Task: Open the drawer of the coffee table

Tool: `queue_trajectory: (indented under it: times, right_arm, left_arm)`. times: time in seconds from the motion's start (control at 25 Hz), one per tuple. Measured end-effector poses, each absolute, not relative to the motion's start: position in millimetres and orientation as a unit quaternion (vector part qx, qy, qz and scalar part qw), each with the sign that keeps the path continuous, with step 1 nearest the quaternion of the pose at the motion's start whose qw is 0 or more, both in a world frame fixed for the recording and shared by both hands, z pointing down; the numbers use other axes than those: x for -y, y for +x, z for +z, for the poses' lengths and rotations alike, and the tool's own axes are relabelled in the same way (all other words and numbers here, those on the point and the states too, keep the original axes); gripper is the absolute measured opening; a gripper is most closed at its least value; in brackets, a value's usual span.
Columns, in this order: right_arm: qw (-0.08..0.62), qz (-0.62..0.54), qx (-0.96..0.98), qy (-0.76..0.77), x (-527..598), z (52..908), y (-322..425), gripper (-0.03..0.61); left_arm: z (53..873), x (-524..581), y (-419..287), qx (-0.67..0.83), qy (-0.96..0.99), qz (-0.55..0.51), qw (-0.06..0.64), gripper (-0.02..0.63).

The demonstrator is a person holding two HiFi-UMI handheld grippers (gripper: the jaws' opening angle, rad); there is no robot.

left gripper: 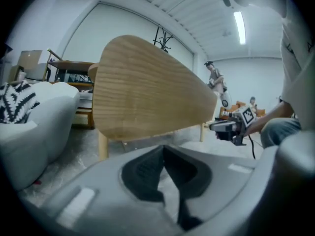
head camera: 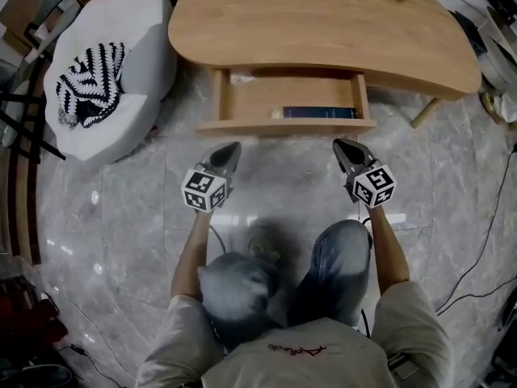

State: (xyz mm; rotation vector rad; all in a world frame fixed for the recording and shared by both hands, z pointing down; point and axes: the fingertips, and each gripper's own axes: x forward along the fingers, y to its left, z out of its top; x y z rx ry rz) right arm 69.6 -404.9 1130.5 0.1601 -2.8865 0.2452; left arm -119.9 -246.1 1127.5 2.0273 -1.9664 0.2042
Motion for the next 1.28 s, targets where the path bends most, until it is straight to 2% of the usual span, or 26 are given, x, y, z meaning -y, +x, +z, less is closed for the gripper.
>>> queue_trajectory:
  times: [0.32, 0.64, 0.96, 1.28]
  right_arm:
    - [0.189, 0.101, 0.975, 0.052, 379.2, 1137.9, 71.2, 0.005]
    - [0.250, 0.126, 0.957, 0.071, 354.5, 1093.0, 94.5, 0.005]
    - [0.299, 0.139, 0.942, 0.060, 317.4, 997.9, 115.4, 0.003]
    - [0.299, 0.155, 0.938, 0.084, 307.2, 870.3, 111.5, 0.003]
  left_arm:
    - [1142.3, 240.0, -107.1, 0.667, 0.706, 0.094, 0.220, 0.000]
    - [1096.7, 218.5, -90.3, 0.654, 0.696, 0.106, 0.276, 0.000]
    - [1010.8, 193.2, -57.6, 0.648, 0.684, 0.089, 0.323, 0.000]
    - [887.3, 178.5, -50.5, 0.651, 0.677, 0.089, 0.331, 0.000]
